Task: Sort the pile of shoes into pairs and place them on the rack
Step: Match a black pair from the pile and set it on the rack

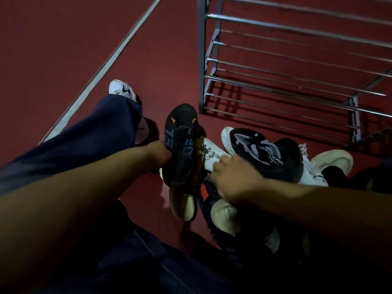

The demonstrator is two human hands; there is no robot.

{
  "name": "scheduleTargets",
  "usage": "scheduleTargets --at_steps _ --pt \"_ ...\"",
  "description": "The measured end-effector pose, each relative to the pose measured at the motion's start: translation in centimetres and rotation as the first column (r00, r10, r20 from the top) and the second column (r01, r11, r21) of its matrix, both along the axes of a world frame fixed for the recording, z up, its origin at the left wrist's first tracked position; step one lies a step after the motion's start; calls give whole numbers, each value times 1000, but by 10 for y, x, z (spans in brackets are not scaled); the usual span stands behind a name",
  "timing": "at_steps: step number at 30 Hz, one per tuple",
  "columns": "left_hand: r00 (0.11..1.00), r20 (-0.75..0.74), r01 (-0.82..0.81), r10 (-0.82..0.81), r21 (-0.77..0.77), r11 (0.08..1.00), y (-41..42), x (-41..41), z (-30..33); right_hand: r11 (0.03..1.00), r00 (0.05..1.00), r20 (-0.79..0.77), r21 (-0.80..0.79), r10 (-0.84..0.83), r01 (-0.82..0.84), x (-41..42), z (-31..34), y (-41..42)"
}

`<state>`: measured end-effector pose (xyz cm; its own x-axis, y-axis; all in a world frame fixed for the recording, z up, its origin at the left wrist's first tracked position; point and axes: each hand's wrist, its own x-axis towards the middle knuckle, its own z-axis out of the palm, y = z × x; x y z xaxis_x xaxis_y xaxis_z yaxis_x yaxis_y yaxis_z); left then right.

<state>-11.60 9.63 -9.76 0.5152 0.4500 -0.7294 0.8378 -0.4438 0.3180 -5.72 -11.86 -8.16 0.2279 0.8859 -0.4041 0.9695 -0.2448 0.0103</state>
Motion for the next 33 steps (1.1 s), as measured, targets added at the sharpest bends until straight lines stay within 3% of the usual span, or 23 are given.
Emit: scheduleTargets --at_steps 2,4,5,7,8,11,15,18,21,22,25,27,29,33 --pt "969 -41 243 -243 313 918 -9 -2 -8 994 990 -97 -38 100 -104 -21 -9 -12" --pt "890 39 351 -454 575 739 -25 -4 -6 988 984 -99 -26 148 -151 -29 -14 -23" --pt "801 82 398 -594 668 629 -36 -1 -4 988 985 -89 -27 147 -150 -28 -14 -29" --pt "546 27 581 -837 707 402 -56 7 -9 991 990 -82 -62 111 -116 -22 -11 -36" --pt "462 24 687 -887 623 375 -67 8 -17 992 993 -80 -94 82 -89 -19 -9 -38" --pt "479 -17 859 -877 215 465 -87 4 -52 982 995 -100 -187 10 -29 -5 -2 -46" --pt "419 -187 904 -888 181 388 -100 4 -68 970 985 -156 -222 68 -102 0 8 -69" --pt "492 -184 870 -851 123 477 -104 19 -61 964 989 -88 -228 119 -136 -8 8 -90" --pt "413 -277 875 -868 -142 462 -100 30 -46 979 990 5 -150 141 -139 -13 10 -91" --pt "395 -312 854 -864 -223 471 -102 32 -35 973 990 -55 -181 133 -141 -11 15 -87" --pt "412 -289 874 -864 -142 464 -98 40 6 955 983 -180 -288 19 -71 6 32 -80" --pt "470 -235 877 -850 16 481 -88 45 34 977 975 -217 -213 -51 4 22 48 -82" --pt "589 -161 808 -792 118 577 -73 52 56 983 957 -260 -164 -125 84 33 58 -87" --pt "635 -103 756 -765 283 590 -58 57 110 979 961 -194 -88 -199 185 34 66 -81"
